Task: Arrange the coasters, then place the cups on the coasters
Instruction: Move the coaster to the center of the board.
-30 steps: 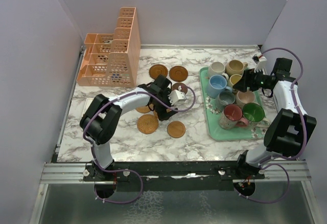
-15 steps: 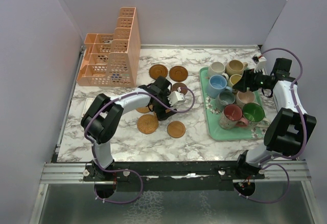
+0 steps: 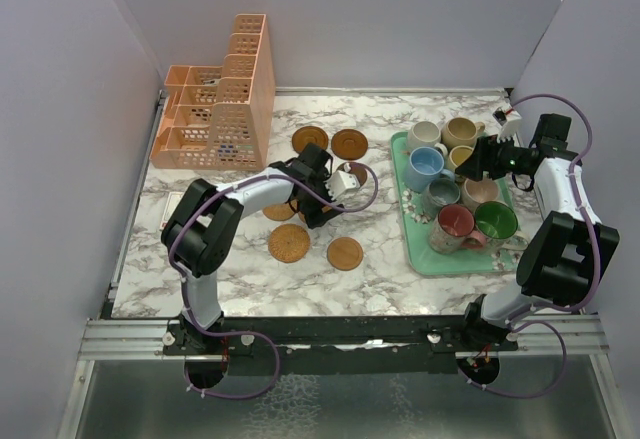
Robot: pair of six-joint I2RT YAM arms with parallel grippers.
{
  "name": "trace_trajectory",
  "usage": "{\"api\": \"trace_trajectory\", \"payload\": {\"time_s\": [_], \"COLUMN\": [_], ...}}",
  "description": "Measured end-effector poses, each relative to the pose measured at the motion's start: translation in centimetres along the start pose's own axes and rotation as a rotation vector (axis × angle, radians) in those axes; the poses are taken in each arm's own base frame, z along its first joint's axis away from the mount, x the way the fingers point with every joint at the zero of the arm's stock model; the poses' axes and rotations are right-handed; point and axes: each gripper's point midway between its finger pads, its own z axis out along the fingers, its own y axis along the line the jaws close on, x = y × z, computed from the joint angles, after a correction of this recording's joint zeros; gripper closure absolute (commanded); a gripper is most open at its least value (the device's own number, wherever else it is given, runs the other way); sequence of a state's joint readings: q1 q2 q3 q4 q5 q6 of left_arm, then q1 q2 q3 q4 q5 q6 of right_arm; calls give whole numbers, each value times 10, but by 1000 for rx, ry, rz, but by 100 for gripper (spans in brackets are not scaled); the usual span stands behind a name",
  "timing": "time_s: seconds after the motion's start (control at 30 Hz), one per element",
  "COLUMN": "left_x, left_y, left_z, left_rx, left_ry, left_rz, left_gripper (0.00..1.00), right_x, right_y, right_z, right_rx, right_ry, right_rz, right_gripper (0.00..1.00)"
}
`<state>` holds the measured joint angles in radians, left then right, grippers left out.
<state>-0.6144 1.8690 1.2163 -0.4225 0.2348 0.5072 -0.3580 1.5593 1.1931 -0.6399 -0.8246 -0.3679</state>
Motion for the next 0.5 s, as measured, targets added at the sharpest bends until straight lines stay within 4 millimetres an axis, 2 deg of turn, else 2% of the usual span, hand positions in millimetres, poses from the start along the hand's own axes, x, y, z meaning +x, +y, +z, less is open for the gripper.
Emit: {"api": "trace_trajectory", "payload": {"time_s": [0.5], "left_x": [8], "left_y": [13], "left_z": [-3], "left_rx": [-16], "left_ry": [6], "left_rz": [-32], "left_gripper": [23], "right_x": [0], "right_y": [0], "right_z": [0], "right_rx": [0], "right_ry": [0], "right_rz": [-4], "right_gripper": [34]}}
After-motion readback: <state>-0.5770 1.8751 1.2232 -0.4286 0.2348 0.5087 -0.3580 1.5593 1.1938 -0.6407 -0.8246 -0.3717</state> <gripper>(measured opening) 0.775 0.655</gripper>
